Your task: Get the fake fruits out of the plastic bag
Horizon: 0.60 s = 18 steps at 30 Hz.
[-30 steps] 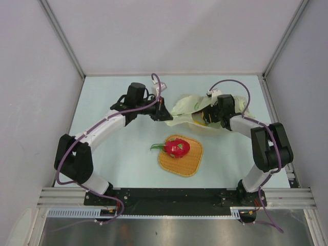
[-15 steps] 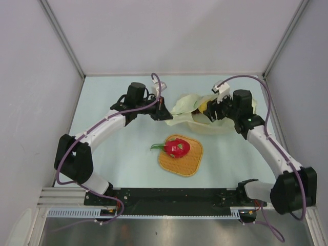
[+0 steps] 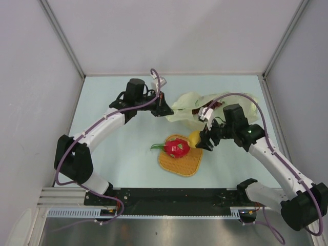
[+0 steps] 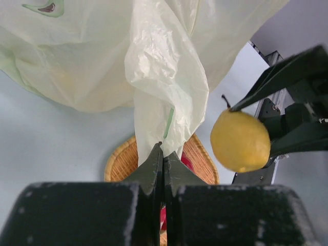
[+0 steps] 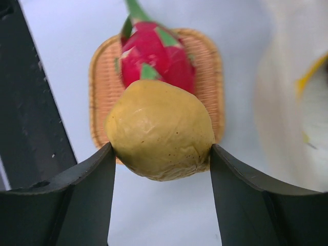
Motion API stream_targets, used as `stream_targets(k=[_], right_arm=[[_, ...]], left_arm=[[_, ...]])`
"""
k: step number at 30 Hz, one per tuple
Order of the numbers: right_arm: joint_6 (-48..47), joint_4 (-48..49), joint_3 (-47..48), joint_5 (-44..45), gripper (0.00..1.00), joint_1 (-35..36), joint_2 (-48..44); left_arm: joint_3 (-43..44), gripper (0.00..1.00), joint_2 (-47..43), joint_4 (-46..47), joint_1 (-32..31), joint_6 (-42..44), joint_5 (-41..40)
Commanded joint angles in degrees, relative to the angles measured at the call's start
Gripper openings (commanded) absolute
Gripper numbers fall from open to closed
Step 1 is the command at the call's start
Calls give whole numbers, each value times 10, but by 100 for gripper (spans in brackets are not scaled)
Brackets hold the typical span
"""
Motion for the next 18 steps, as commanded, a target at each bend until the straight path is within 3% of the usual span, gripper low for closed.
stream_targets(k=[1,7,18], right_arm=[[-53,-41,-21,-17,33,48,21],[-165,-37,-47,19,33,68,45],[-260,34,-75,49,39,86,113]], left_arm=[[19,0,-29,0,-3,19,-8],[1,0,-56,-8,-3,27,-12],[-30,1,-87,-8,-2,38,-21]])
